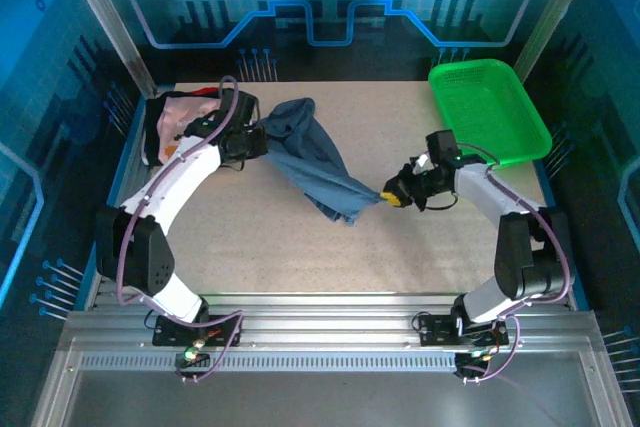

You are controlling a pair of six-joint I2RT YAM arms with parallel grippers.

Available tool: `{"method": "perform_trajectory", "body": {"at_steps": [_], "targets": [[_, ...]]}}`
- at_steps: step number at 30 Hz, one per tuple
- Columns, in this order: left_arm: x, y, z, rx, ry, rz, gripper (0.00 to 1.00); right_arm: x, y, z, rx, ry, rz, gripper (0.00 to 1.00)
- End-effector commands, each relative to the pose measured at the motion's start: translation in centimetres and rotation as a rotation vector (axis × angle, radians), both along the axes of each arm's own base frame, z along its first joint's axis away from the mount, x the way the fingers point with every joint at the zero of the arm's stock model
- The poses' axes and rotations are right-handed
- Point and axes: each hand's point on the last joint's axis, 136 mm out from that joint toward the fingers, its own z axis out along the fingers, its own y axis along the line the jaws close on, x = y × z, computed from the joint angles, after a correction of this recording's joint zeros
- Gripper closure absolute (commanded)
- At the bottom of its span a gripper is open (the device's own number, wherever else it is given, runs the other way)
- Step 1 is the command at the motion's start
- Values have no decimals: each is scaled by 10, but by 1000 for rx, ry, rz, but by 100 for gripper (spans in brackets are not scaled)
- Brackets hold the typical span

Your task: Fold and stack the t-shirts

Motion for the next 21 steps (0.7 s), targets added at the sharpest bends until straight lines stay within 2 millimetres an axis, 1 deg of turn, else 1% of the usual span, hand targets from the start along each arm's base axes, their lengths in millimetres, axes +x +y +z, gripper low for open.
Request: {"method": "perform_trajectory", "body": {"at_steps": [1,3,4,7,10,12,13,16,18,19,21], "targets": [[2,28,-9,72,32,7,100,-30,22,-9,-13,87,37,90],[-3,38,1,65,14,21,100,-42,41,-9,-14,98,70,90],[-7,43,9,55,-5,28,100,-47,51,-7,-15,95,86,90],[-26,62,34,54,-54,51,100,-63,80,7,-20,69,132,90],[-43,77,59,62,-98,55,100,-75,102,20,-22,43,161,90],[-51,82,65,70,-100,42,100,-80,114,25,-16,31,177,89],[-53,84,62,78,-92,33,100,-81,118,24,-21,31,187,89],[-53,90,42,88,-26,29,100,-80,127,12,-16,65,202,89],[-47,87,32,74,-3,20,100,-76,130,7,-23,67,224,88],[-41,86,22,71,16,20,100,-73,131,1,-34,78,235,88],[-30,92,-4,98,68,43,100,-66,137,-12,-17,110,263,87]]}}
